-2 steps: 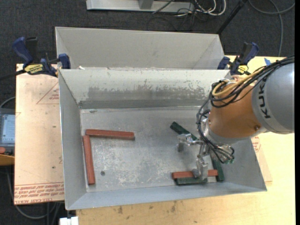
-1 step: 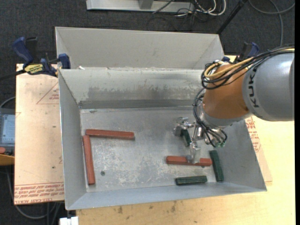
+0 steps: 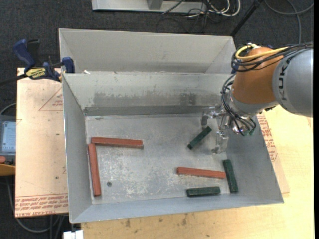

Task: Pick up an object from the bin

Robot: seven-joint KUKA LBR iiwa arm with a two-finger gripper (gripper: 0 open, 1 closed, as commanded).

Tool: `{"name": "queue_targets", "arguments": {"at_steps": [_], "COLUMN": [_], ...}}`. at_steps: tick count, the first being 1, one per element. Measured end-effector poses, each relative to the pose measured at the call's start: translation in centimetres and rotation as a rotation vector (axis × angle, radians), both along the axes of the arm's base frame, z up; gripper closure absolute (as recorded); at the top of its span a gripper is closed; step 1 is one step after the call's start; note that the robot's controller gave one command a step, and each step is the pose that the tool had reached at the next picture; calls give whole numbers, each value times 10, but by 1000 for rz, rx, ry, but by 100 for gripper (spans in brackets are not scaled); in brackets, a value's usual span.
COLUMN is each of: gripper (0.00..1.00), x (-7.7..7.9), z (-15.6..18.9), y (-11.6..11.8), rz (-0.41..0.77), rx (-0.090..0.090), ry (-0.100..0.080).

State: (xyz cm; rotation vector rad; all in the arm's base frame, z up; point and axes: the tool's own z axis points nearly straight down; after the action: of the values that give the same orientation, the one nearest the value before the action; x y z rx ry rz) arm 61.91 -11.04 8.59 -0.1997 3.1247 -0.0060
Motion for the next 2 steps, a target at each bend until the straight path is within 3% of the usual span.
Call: {"name": "queue_targets", "arguments": {"at_steps": [1, 2], "gripper": [100, 100], "x": [-3, 3], "z": [-2, 87], "y": [4, -1], "rz": [4, 105], "rx": [4, 1], "ry": [7, -1]}}
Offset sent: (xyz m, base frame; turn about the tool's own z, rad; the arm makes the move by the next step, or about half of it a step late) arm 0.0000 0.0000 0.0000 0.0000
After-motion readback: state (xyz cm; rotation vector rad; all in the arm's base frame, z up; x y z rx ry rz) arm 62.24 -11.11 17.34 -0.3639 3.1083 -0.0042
